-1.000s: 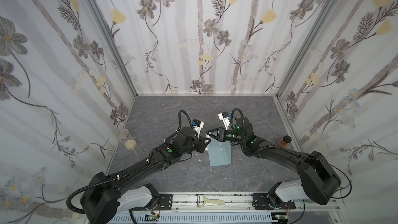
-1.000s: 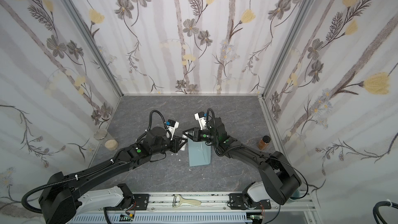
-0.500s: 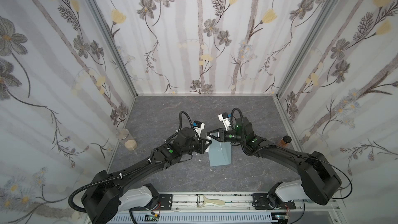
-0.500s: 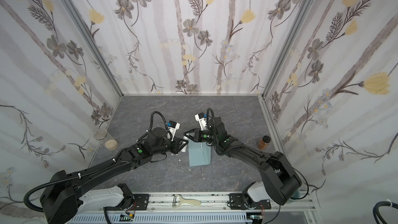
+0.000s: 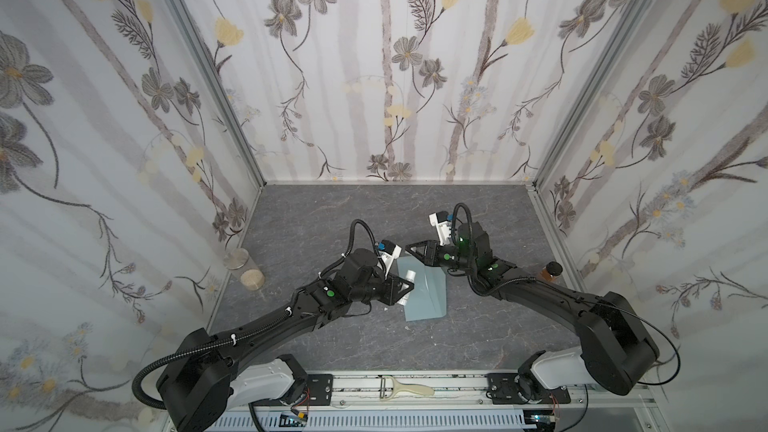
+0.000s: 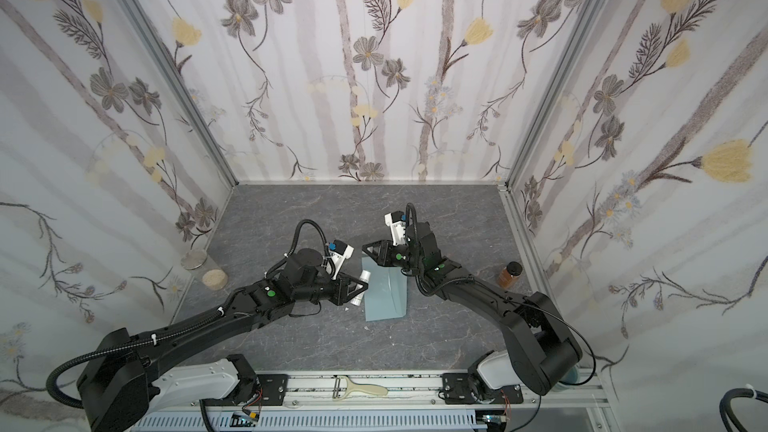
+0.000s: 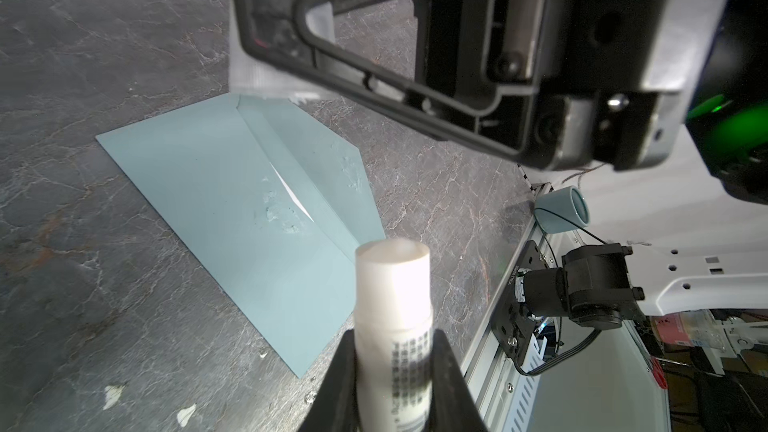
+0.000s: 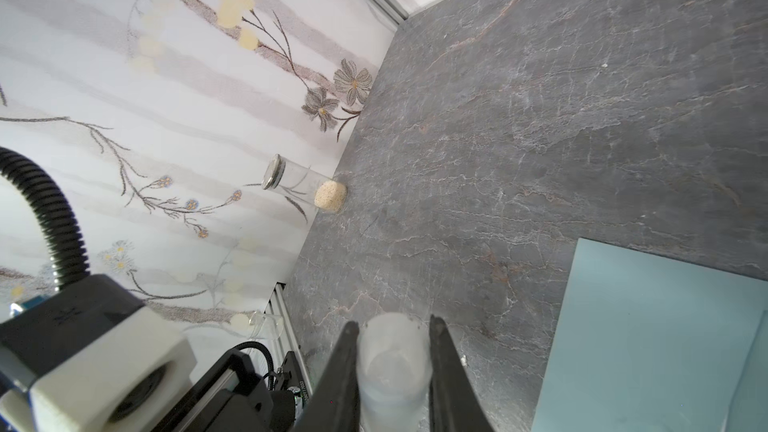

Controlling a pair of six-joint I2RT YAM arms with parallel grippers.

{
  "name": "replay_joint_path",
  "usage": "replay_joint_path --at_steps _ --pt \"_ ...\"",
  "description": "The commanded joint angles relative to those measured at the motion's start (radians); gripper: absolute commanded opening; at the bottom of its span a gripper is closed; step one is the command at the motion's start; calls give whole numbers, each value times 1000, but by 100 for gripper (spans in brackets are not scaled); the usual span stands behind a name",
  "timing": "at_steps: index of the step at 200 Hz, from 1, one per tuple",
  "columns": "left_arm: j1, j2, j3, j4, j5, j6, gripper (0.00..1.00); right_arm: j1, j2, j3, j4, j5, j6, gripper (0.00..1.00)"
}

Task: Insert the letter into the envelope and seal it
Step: 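Pull the glue stick cap off with the right gripper, drawing it away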

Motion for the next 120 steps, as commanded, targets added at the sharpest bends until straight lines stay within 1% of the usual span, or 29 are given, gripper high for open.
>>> replay_joint_path --at_steps 1,44,48,67,83,91,120 --pt "1 -9 -2 14 -4 -9 0 -20 -3 6 -23 54 -41 0" --pt "2 -25 -7 14 -65 -11 0 -122 -17 -30 -116 118 -91 0" --pt "2 -26 -8 14 -71 -13 0 -133 -16 -61 -129 125 -94 0" --pt "5 -30 -8 14 -90 -14 0 -177 2 -83 -163 136 -110 0" --pt "8 -31 -8 14 -99 -16 0 -194 9 -95 -189 150 -128 0" --pt "8 -33 -9 14 -102 -17 0 -200 49 -101 -198 153 -134 0" --pt "12 -43 -13 15 -111 -22 0 -229 87 -103 -225 167 -149 0"
